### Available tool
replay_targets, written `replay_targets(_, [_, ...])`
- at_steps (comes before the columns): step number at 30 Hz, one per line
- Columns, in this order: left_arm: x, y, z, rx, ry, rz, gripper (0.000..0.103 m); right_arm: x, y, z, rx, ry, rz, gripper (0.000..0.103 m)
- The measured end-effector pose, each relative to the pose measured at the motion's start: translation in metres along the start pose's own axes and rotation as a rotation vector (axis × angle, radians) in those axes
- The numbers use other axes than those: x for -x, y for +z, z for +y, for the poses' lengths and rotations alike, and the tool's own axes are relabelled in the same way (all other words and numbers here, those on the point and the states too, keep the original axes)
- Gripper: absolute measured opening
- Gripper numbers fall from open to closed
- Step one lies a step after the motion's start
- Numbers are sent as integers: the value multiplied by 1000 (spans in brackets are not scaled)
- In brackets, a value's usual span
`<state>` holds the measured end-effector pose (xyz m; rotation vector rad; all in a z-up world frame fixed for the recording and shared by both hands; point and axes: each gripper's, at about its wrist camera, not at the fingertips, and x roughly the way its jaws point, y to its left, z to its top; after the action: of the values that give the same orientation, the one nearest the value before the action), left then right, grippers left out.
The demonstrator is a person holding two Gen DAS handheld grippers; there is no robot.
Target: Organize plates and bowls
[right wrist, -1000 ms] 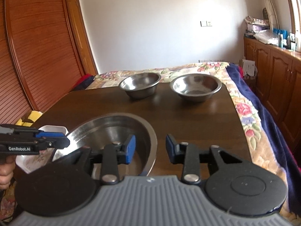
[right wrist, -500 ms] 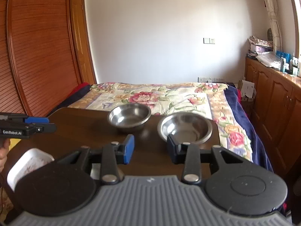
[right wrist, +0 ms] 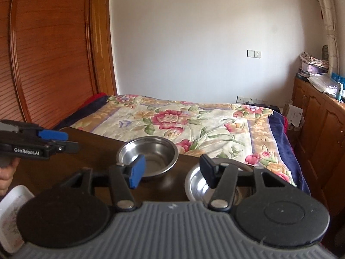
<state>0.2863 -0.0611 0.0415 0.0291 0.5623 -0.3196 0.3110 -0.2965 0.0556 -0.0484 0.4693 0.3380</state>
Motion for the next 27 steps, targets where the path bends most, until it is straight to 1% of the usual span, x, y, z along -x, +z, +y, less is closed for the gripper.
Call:
replay_targets(4, [-18,7,2,-7,8,18,84,-17,4,2,6,22,18,57])
replay_targets(8, [-37,10,6,17,-8,50,84,-33,7,5,21,29,40,57])
replay_targets(10, [-48,11,7,32,-11,68,82,-42,8,5,19,32,54,57])
replay_targets(14, [-65,9,11,58,-25,104,74,-59,7,5,13,41,89,57])
replay_targets(18, [-79,7,10,57,-22,128,68,-75,6,5,9,47,124,56])
replay_targets(21, [-86,7,10,58,-26,142,65,-86,6,4,-4,50,144,55])
replay_targets(24, [-93,7,11,58,-26,153,64,-96,6,1,-13,53,166,51])
replay_targets(27, [-99,6,12,58,-25,166,64,-102,5,1,-11,52,182,49])
